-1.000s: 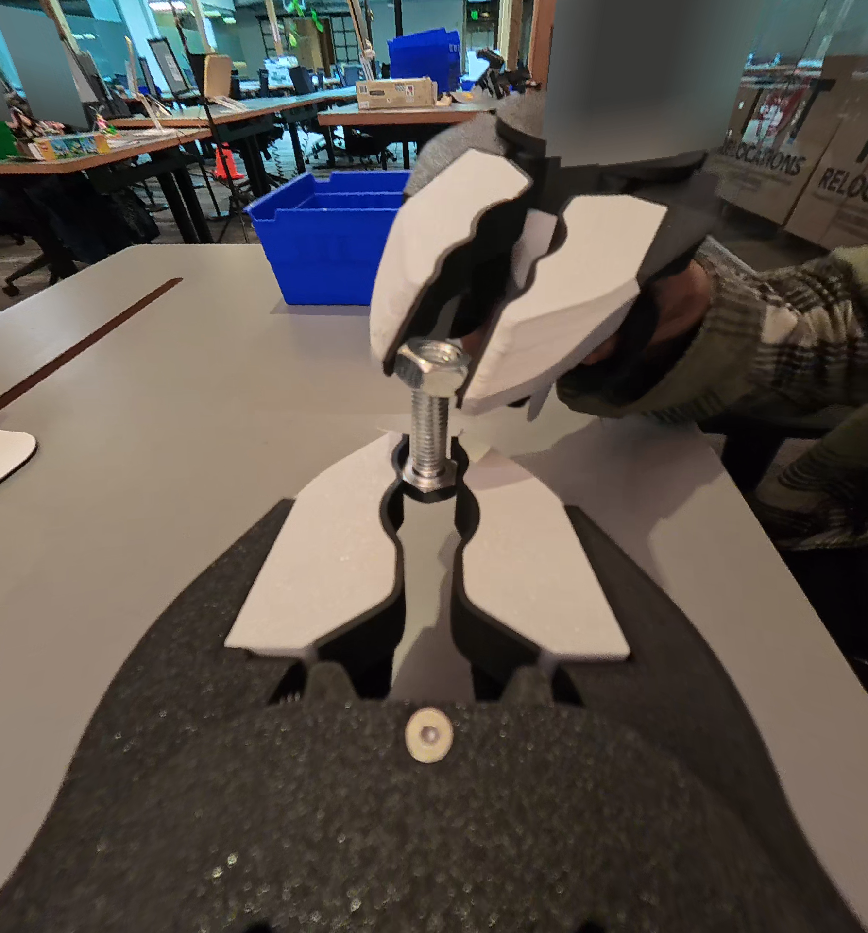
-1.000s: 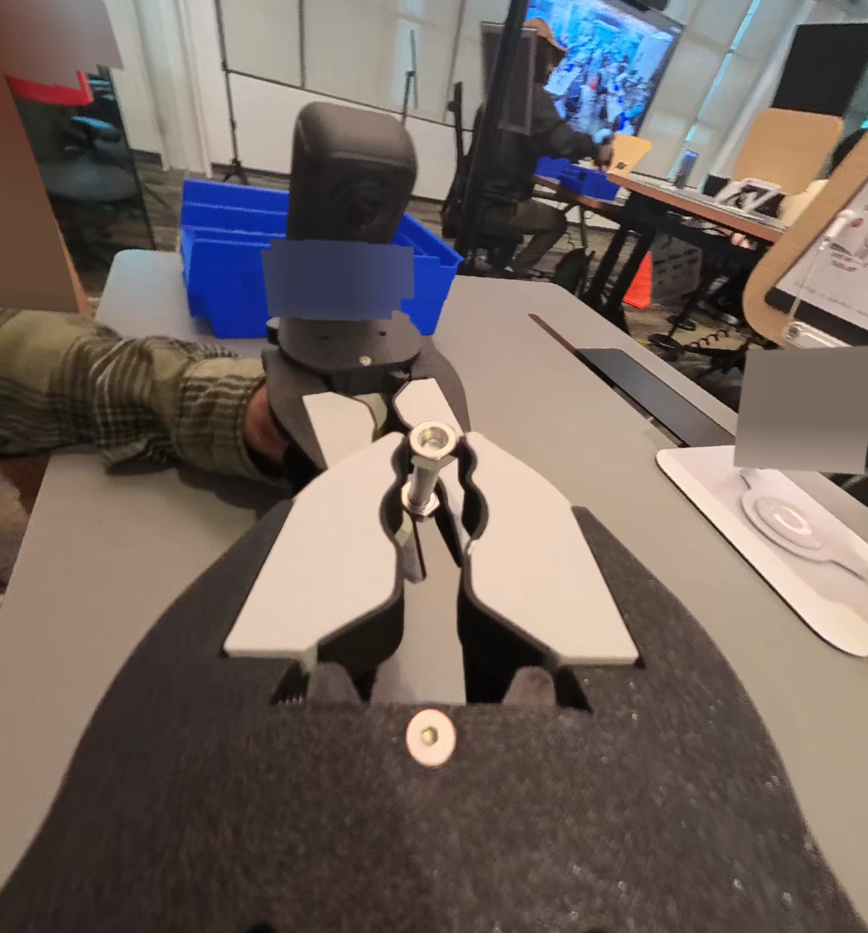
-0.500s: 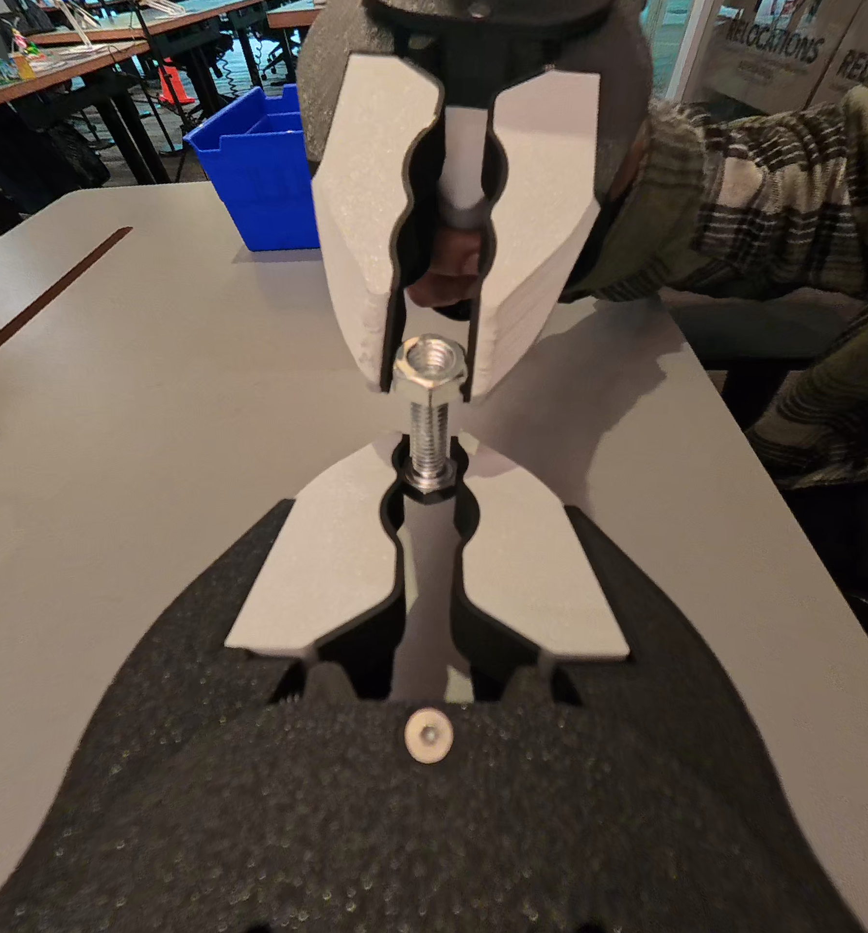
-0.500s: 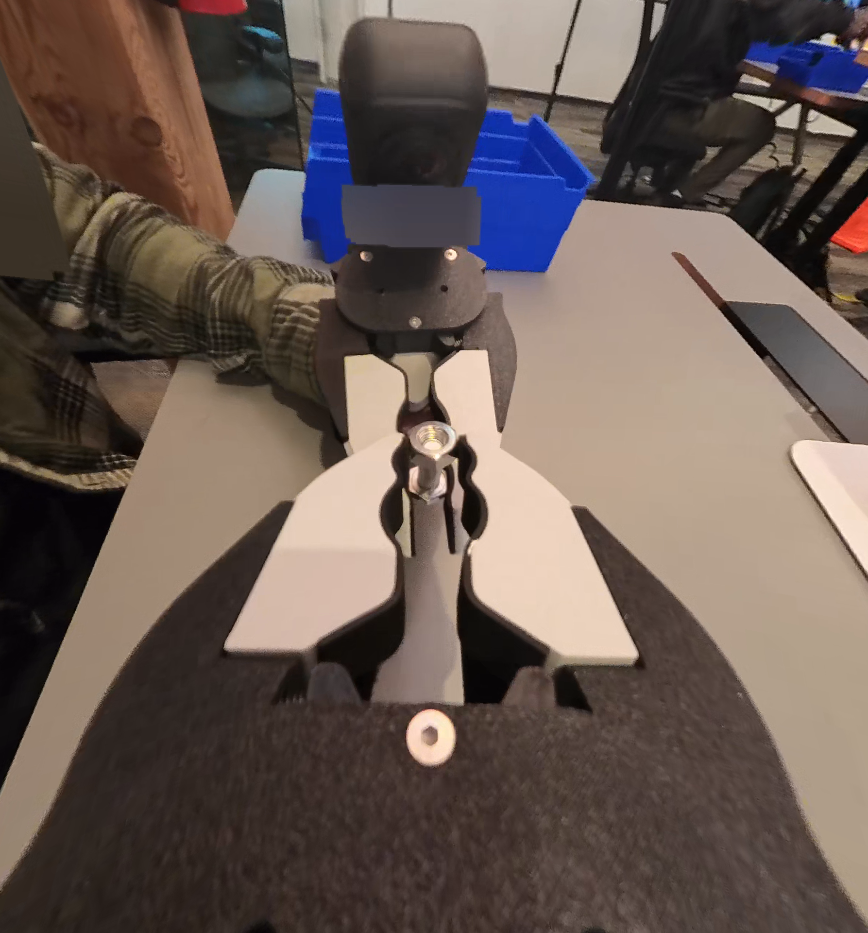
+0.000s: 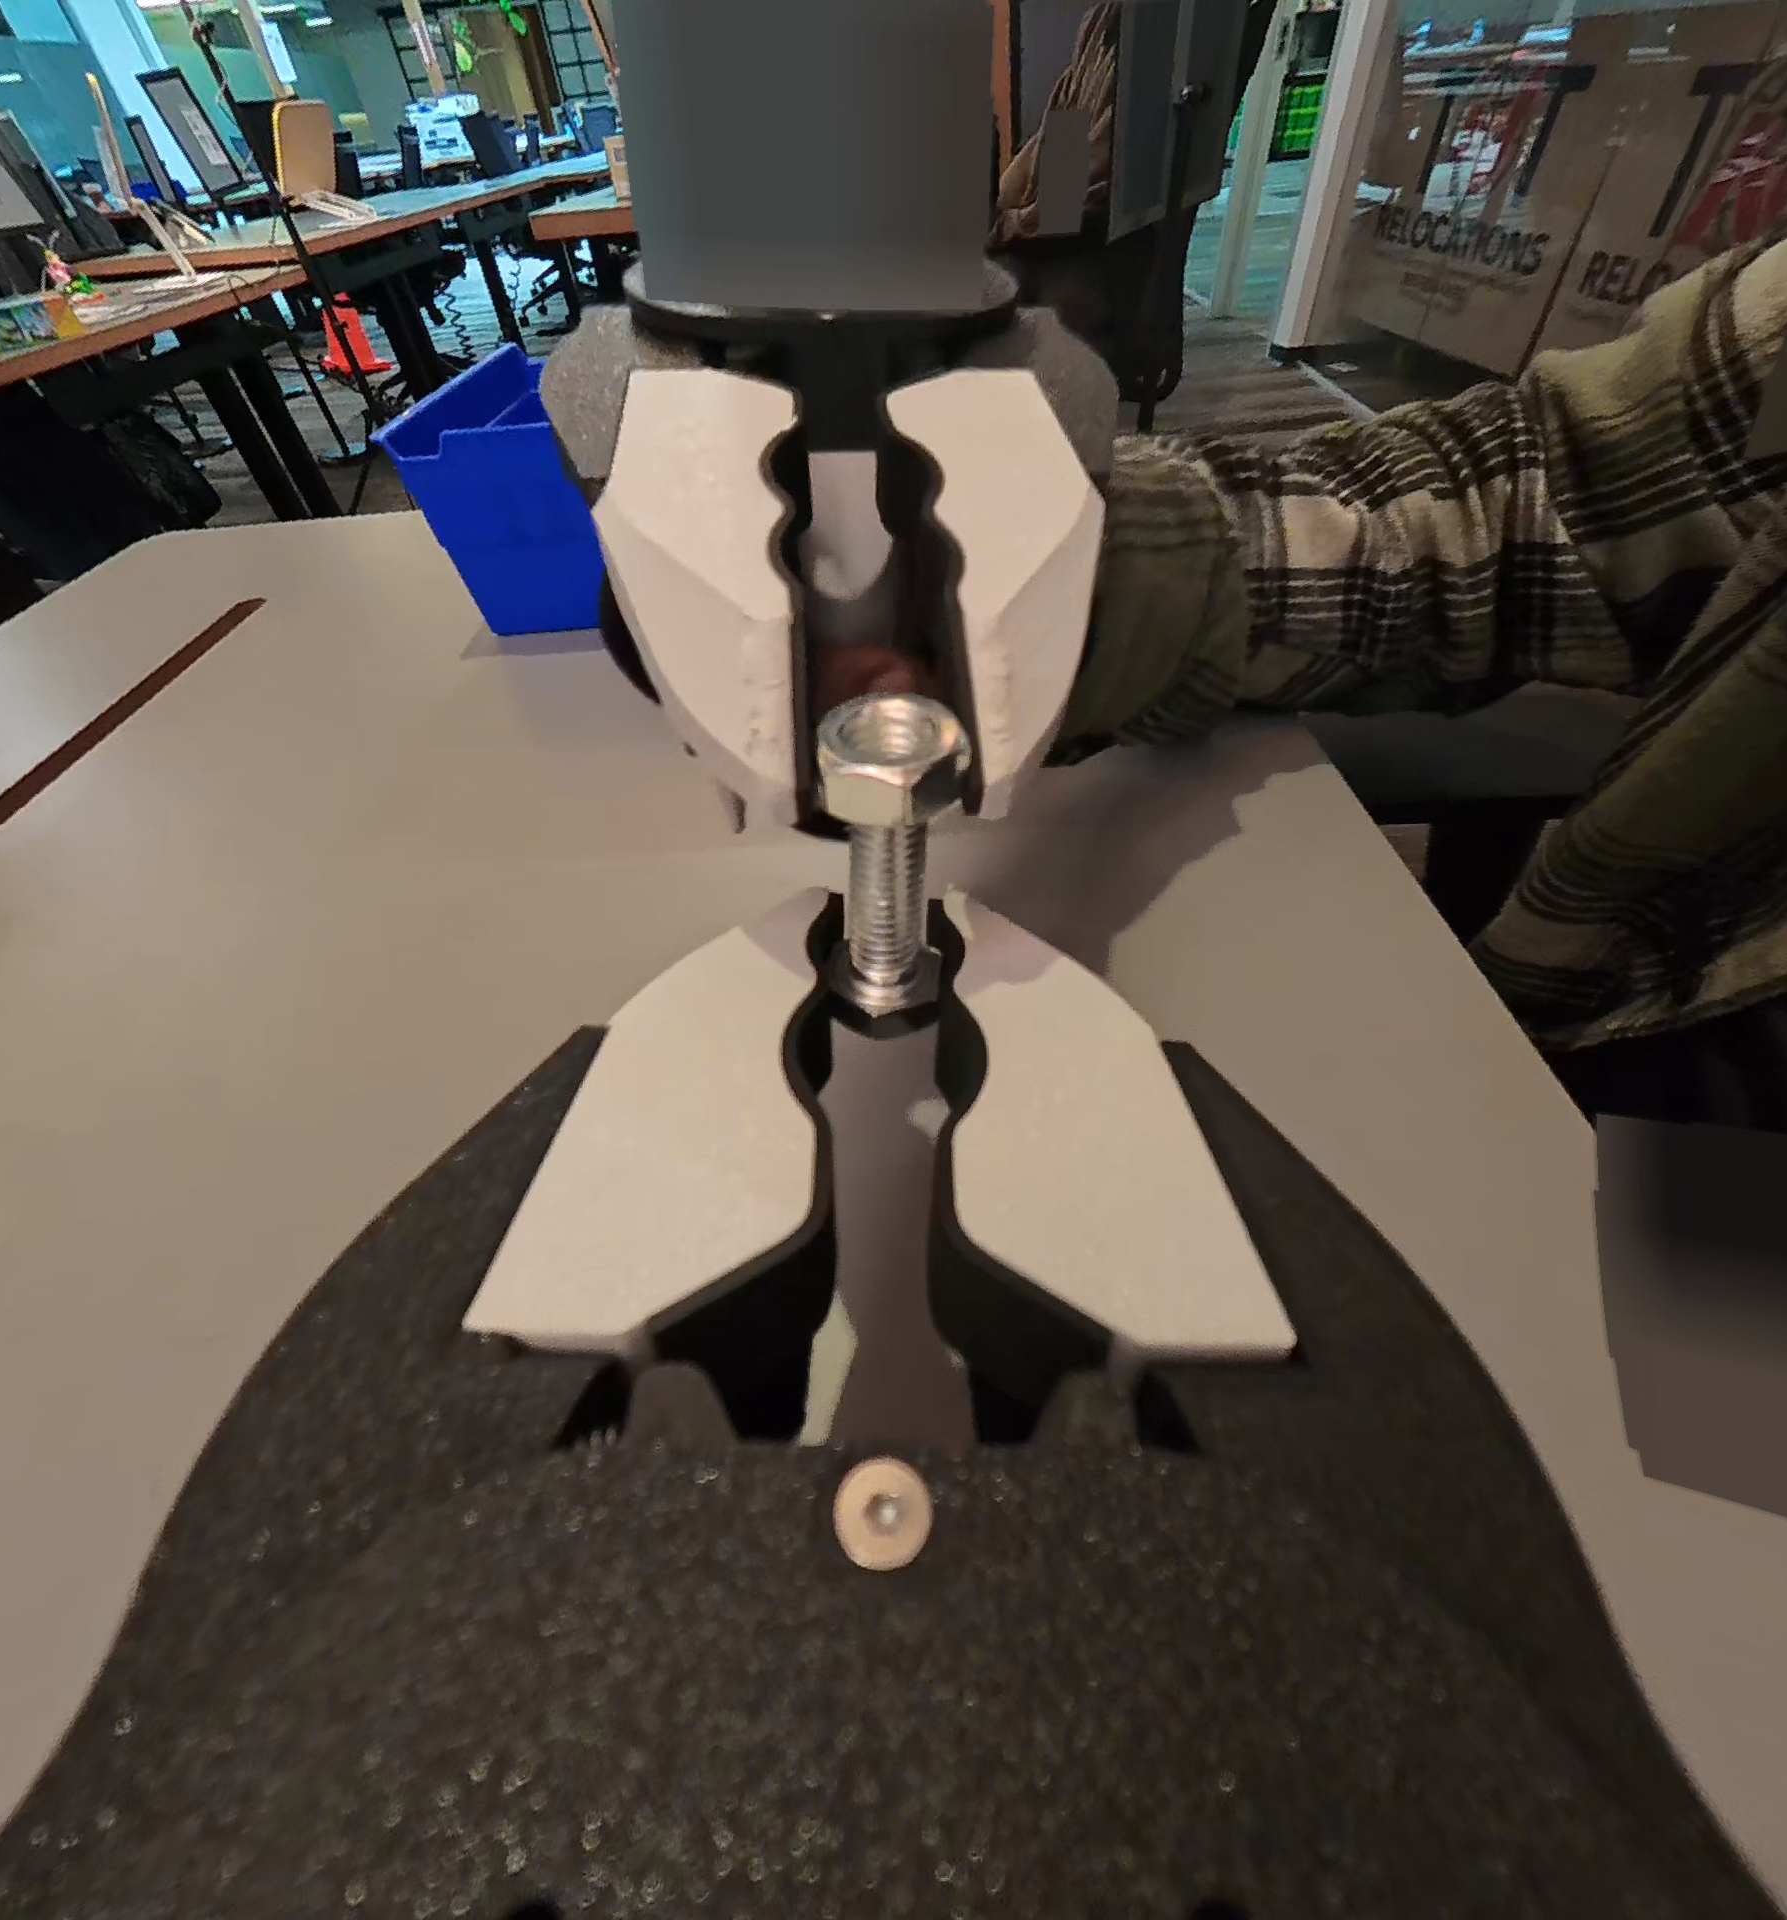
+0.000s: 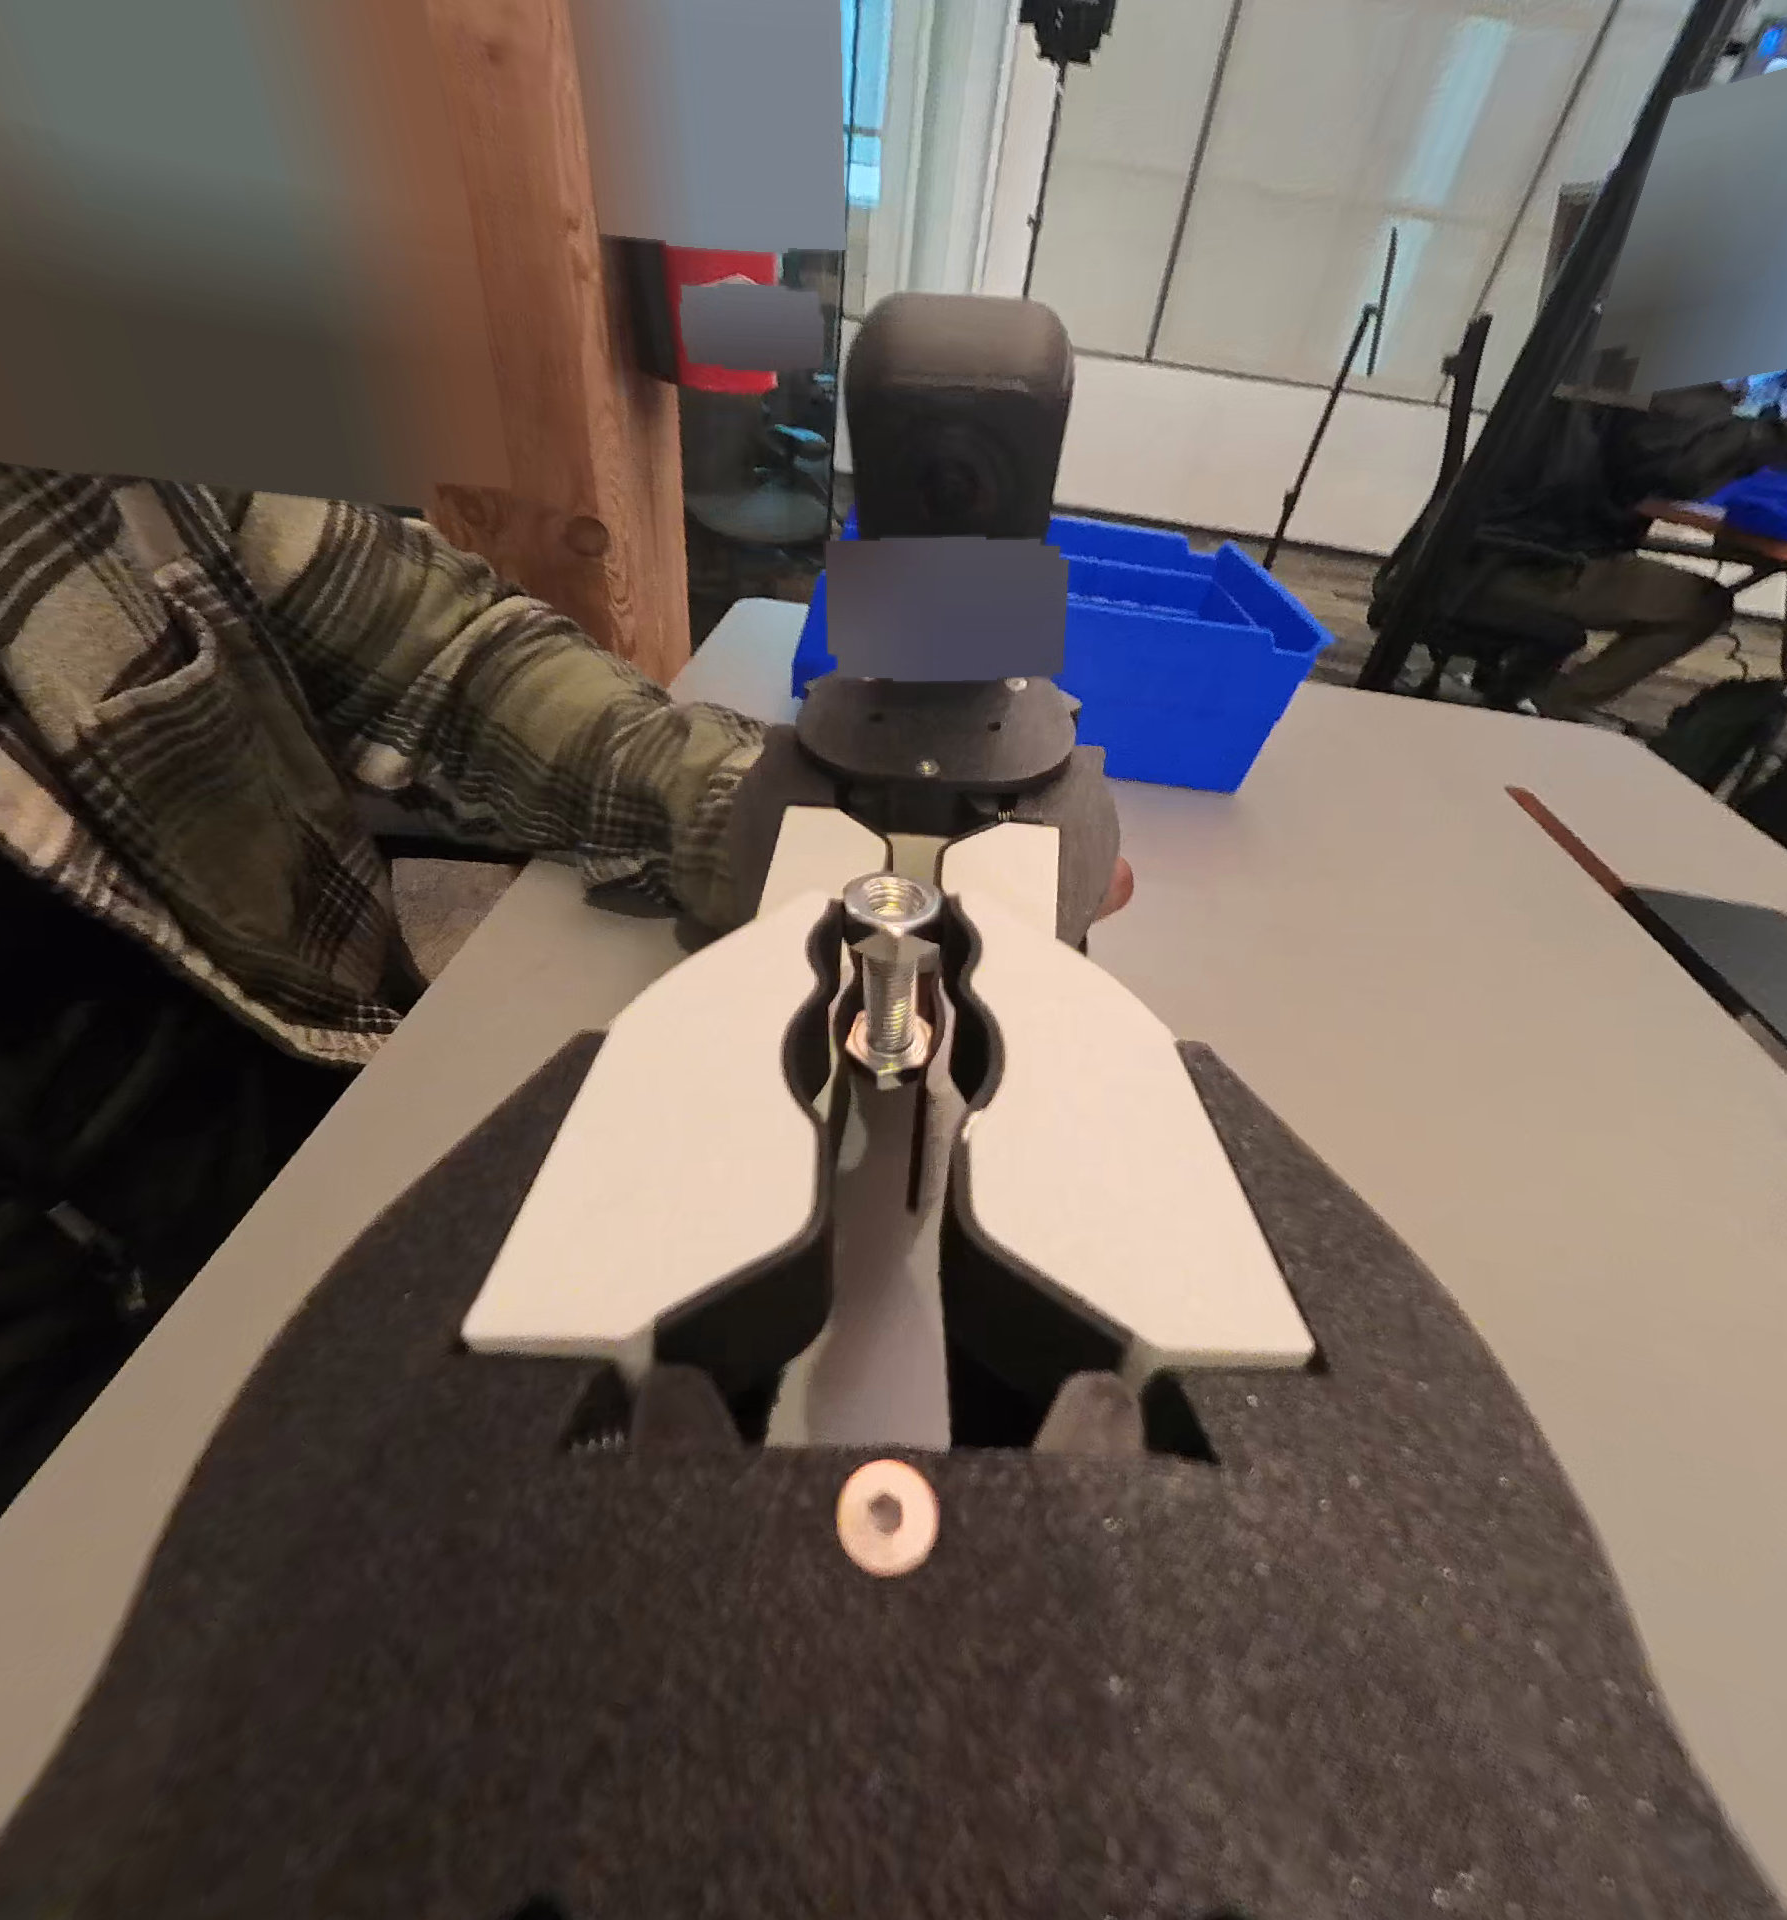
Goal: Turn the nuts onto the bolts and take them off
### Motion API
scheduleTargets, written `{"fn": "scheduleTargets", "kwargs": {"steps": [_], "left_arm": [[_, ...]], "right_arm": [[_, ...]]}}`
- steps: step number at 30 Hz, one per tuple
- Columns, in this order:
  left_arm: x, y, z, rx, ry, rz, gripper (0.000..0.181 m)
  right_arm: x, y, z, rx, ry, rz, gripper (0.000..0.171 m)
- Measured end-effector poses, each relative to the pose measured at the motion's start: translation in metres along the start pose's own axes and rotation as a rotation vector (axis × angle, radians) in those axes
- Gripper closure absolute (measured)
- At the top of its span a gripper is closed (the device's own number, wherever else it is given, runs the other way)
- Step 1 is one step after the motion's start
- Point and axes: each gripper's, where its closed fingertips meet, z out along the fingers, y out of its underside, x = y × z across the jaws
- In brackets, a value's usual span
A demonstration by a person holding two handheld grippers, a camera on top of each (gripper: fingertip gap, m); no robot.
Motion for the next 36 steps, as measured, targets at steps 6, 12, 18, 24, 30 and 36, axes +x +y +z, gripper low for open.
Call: {"fn": "scheduleTargets", "kwargs": {"steps": [6,12,18,24,30,36], "left_arm": [[0.007,-0.003,0.000,0.017,0.045,0.001,0.166],[0.013,-0.002,0.001,0.022,0.099,-0.030,0.166],[0.011,0.000,0.002,0.011,0.093,-0.041,0.166],[0.007,0.003,0.004,-0.001,0.076,-0.063,0.167],[0.006,0.003,0.003,0.002,0.070,-0.065,0.166],[0.004,0.002,0.003,0.008,0.057,-0.062,0.166]], "right_arm": [[-0.007,-0.003,0.001,0.088,-0.063,-0.048,0.154],[-0.010,-0.002,0.000,0.148,-0.116,-0.069,0.154],[-0.008,-0.001,0.000,0.144,-0.120,-0.041,0.154],[-0.004,0.003,-0.001,0.124,-0.103,-0.024,0.154],[-0.002,0.002,-0.001,0.112,-0.086,-0.016,0.149],[0.002,-0.001,-0.001,0.122,-0.070,0.009,0.139]]}}
